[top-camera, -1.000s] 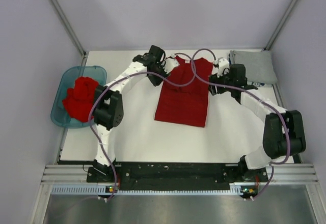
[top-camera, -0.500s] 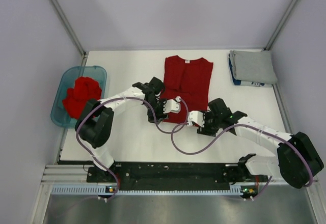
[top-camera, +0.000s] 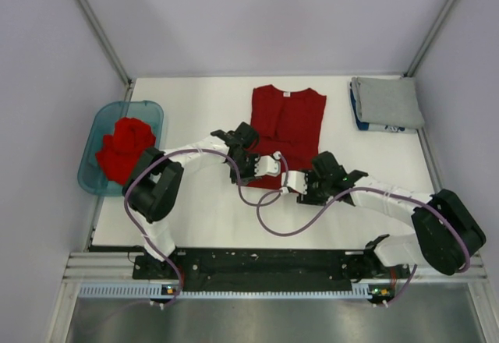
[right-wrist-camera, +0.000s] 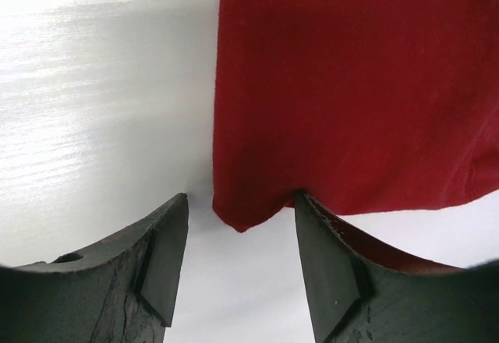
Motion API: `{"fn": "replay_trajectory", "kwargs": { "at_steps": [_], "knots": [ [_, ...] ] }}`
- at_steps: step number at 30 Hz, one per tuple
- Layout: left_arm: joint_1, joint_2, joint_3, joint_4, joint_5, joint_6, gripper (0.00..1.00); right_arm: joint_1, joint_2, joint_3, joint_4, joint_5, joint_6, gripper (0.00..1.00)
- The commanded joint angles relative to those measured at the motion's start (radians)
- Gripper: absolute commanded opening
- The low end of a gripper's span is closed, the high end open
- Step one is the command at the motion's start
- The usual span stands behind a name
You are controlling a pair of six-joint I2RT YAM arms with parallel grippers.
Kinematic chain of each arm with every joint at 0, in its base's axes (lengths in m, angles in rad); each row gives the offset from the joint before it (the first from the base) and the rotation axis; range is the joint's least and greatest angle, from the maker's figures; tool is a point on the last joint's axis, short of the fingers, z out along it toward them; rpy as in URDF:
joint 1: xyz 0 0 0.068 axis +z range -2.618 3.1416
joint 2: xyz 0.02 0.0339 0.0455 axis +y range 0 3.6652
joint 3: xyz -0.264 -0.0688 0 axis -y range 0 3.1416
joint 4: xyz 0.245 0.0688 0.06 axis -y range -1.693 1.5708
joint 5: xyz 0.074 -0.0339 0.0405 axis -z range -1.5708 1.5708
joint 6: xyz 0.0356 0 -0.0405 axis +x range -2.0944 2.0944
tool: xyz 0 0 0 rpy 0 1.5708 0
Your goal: Fold and stack the t-shirts
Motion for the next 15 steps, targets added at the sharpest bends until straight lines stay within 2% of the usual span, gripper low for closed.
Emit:
{"fn": "replay_trajectory", "kwargs": {
  "at_steps": [1,4,6,11,15],
  "knots": [
    [-0.019,0.012,0.015,-0.041,0.006,-0.001,0.14,0.018,0.038,0.027,0.099,-0.010,0.062,0.55],
    [-0.020,-0.005,0.018,-0.054,0.009,-0.007,0.01,0.019,0.063,0.030,0.113,-0.022,0.078,0.46],
    [-0.019,-0.011,0.017,-0.058,0.011,-0.014,0.00,0.019,0.074,0.036,0.118,-0.036,0.085,0.38],
    [-0.019,-0.020,0.024,-0.093,-0.006,-0.021,0.00,0.024,0.071,0.057,0.061,-0.026,0.091,0.02],
    [-0.019,-0.068,0.017,-0.184,-0.018,-0.016,0.00,0.054,-0.035,0.067,-0.049,-0.042,0.081,0.00]
  ]
}}
